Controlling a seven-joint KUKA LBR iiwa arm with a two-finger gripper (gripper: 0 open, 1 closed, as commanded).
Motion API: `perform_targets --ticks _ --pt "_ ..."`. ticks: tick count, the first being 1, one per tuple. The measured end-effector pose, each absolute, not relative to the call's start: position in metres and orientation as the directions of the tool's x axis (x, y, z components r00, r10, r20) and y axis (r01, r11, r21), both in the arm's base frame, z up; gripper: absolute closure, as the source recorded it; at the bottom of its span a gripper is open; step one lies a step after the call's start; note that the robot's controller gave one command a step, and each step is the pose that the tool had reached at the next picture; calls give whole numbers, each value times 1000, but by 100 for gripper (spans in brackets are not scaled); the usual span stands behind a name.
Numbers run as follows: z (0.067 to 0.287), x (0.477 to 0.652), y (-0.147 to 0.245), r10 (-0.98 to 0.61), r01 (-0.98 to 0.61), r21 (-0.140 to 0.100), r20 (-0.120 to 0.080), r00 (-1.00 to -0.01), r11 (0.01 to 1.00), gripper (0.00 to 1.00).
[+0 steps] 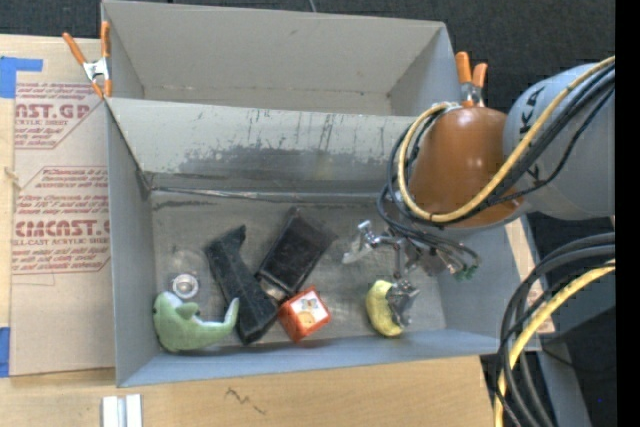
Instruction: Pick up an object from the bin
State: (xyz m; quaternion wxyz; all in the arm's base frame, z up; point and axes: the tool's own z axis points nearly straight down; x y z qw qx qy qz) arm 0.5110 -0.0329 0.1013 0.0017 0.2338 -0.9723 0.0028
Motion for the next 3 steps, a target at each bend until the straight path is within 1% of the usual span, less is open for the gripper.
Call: perform_targets --ticks 1,2,3 --pt "81 544 -66 -757 -757 5 10 -653 653 100" --pt "81 544 -66 -757 -757 5 10 -653 653 100" --pt "211 504 -89 -761 -761 0 -3 -648 648 100"
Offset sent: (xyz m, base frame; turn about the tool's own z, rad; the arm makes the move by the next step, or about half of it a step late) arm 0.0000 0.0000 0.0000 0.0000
